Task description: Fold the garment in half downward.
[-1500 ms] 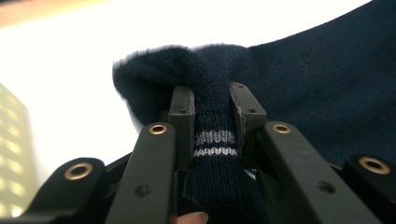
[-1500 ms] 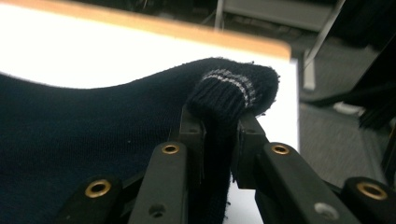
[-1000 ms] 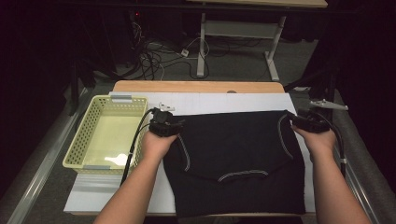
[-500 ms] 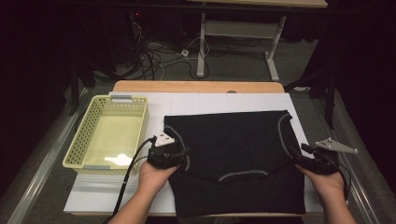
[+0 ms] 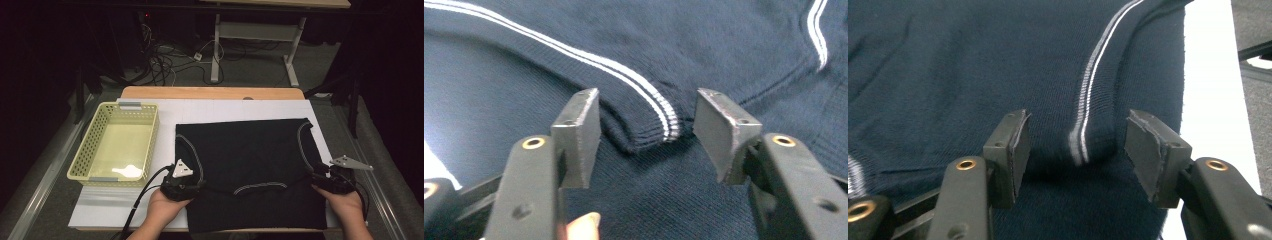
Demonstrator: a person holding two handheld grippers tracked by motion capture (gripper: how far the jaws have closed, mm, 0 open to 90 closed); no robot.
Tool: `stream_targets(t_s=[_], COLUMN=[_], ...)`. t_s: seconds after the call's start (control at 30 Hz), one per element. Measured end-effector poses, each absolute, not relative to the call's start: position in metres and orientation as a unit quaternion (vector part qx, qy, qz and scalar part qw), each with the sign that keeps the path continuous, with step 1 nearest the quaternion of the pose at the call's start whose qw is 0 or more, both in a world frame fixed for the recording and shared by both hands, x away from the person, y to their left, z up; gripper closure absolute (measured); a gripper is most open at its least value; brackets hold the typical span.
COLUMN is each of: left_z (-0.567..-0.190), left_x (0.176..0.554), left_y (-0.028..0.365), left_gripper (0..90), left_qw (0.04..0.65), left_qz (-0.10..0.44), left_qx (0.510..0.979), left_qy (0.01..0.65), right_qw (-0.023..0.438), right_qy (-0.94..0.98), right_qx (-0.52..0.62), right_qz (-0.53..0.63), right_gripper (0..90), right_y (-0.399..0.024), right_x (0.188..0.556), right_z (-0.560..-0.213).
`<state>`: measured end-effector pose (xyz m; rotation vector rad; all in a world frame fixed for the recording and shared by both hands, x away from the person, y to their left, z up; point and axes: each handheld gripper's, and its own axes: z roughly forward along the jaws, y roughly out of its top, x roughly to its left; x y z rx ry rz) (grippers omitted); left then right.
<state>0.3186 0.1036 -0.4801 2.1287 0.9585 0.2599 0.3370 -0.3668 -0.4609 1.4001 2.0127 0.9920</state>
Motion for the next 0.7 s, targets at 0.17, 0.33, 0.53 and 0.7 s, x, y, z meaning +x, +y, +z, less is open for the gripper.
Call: stream_targets(t_s=[0.17, 0.33, 0.53, 0.7], left_z=[-0.484, -0.484, -0.472, -0.459], left_x=[0.319, 0.315, 0.308, 0.3], left_y=[0.102, 0.1, 0.107, 0.112], left_gripper=[50.3, 67.7, 73.3, 73.2], left_qw=[0.383, 0.384, 0.41, 0.427], left_qz=[0.1, 0.11, 0.116, 0.114], left_qx=[0.841, 0.846, 0.834, 0.829], left_qy=[0.369, 0.353, 0.35, 0.342], right_qw=[0.228, 0.232, 0.241, 0.252], right_qy=[0.751, 0.756, 0.761, 0.754], right_qx=[0.517, 0.503, 0.486, 0.477], right_qz=[0.343, 0.348, 0.356, 0.376], right_gripper=[48.1, 70.8, 80.2, 80.2], right_y=[-0.362, -0.361, -0.357, -0.359], right_x=[0.342, 0.34, 0.333, 0.319], right_z=[-0.472, -0.472, -0.466, -0.449])
